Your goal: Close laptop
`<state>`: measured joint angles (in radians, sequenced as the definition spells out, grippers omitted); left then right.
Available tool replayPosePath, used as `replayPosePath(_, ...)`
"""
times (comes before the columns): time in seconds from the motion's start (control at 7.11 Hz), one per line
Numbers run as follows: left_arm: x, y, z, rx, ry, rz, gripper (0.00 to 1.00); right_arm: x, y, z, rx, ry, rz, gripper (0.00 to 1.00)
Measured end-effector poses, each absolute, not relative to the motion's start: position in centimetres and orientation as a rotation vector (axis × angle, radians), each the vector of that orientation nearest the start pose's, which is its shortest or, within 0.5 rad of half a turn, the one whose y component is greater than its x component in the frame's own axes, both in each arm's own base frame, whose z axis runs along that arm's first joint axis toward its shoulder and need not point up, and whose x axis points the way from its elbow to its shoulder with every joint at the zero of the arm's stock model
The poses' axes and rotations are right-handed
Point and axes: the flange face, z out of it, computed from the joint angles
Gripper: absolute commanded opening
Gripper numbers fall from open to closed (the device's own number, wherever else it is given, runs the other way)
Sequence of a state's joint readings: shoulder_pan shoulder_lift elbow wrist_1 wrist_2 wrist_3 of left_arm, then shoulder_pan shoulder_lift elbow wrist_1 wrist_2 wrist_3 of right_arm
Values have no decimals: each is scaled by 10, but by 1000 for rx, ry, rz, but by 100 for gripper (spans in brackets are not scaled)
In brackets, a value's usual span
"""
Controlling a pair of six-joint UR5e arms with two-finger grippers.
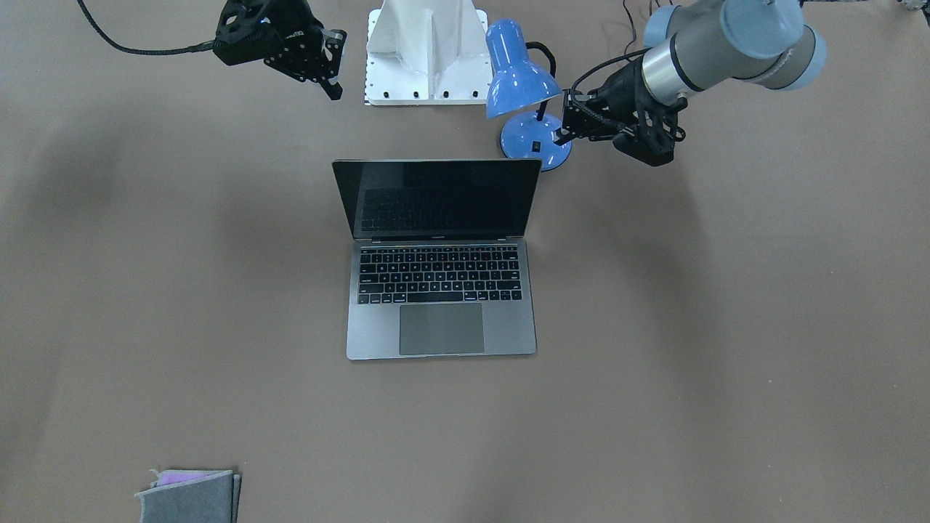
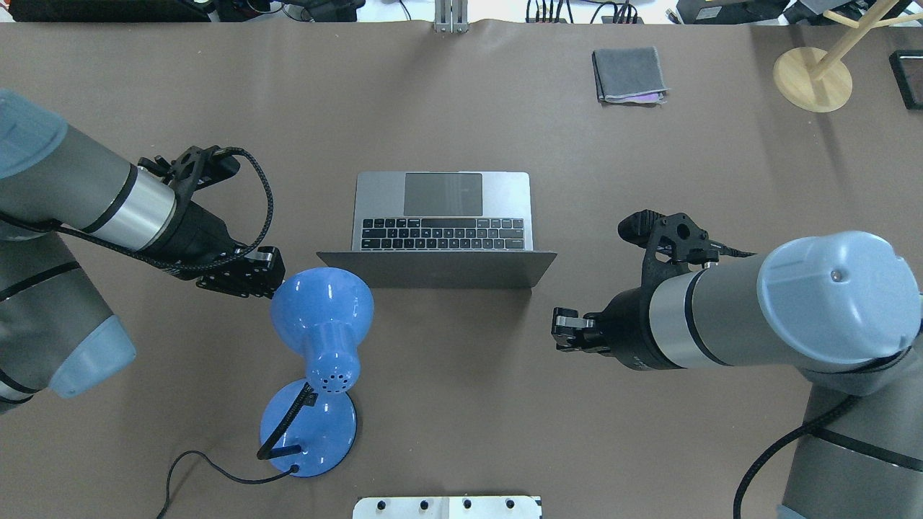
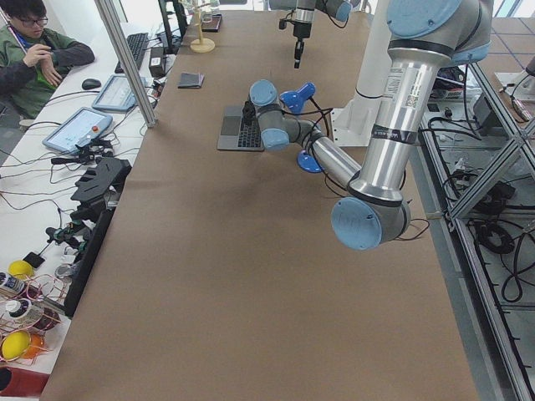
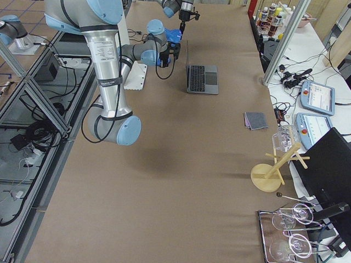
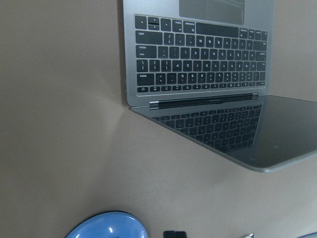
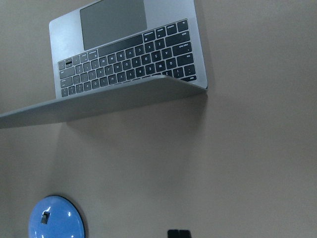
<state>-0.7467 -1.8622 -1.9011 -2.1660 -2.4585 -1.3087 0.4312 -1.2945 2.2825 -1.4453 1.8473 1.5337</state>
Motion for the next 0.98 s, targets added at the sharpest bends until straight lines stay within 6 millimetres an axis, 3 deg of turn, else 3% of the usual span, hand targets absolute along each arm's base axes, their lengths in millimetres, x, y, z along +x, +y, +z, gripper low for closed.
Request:
replayPosePath(0.56, 387, -421, 251, -148, 1351, 131, 0, -396, -300, 188, 45, -1136, 202, 0)
replayPosePath(0.98, 390, -423, 248, -152, 1352, 136, 0, -401, -307, 184, 63, -1139, 208, 0)
